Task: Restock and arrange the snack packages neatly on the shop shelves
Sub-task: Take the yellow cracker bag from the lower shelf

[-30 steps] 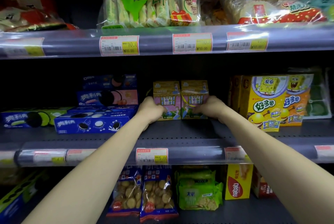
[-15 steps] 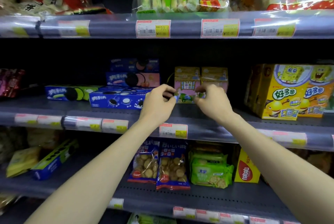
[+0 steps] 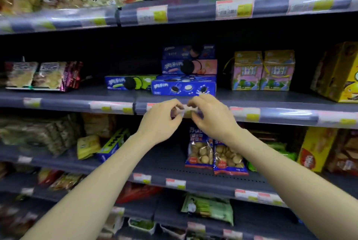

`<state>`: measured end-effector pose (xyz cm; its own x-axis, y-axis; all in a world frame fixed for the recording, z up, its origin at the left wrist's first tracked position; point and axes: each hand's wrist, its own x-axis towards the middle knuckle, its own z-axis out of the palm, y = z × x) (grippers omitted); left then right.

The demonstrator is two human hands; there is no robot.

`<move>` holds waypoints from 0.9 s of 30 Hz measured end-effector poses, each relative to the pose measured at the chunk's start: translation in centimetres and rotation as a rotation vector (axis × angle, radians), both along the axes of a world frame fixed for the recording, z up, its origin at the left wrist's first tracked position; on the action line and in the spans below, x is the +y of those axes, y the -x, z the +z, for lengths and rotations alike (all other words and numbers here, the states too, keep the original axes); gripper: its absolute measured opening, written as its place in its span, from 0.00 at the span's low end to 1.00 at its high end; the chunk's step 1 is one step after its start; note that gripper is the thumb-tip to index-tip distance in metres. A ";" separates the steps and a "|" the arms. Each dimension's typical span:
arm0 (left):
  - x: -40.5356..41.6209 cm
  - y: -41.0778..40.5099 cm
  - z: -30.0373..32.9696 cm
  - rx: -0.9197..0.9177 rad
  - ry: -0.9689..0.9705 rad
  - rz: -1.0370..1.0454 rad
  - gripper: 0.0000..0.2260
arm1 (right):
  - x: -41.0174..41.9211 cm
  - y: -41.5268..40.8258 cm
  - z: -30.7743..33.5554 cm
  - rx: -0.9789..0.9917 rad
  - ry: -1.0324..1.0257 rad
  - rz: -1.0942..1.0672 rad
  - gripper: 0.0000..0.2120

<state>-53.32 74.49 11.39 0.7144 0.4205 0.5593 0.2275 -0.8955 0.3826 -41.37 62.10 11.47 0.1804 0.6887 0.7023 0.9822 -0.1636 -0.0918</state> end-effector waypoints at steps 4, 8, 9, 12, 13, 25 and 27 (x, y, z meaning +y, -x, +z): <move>3.2 5.0 -3.2 0.202 -0.025 0.075 0.08 | 3.3 4.3 -4.0 0.056 0.103 0.013 0.12; 6.9 9.4 -6.8 0.354 -0.006 0.138 0.10 | 7.0 7.1 -7.6 0.161 0.282 -0.020 0.16; 7.9 10.3 -7.6 0.380 0.001 0.158 0.11 | 7.9 7.6 -8.4 0.177 0.323 -0.028 0.16; 10.8 12.7 -10.0 0.452 0.020 0.235 0.12 | 10.7 8.6 -10.7 0.218 0.431 -0.046 0.18; 11.9 13.4 -10.7 0.467 0.034 0.259 0.13 | 11.8 8.9 -11.4 0.239 0.457 -0.046 0.18; 25.9 16.3 -15.4 0.544 0.119 0.423 0.16 | 26.8 11.1 -17.3 0.507 0.509 -0.080 0.27; 27.9 16.5 -16.0 0.554 0.138 0.429 0.17 | 29.2 11.2 -17.7 0.571 0.512 -0.098 0.28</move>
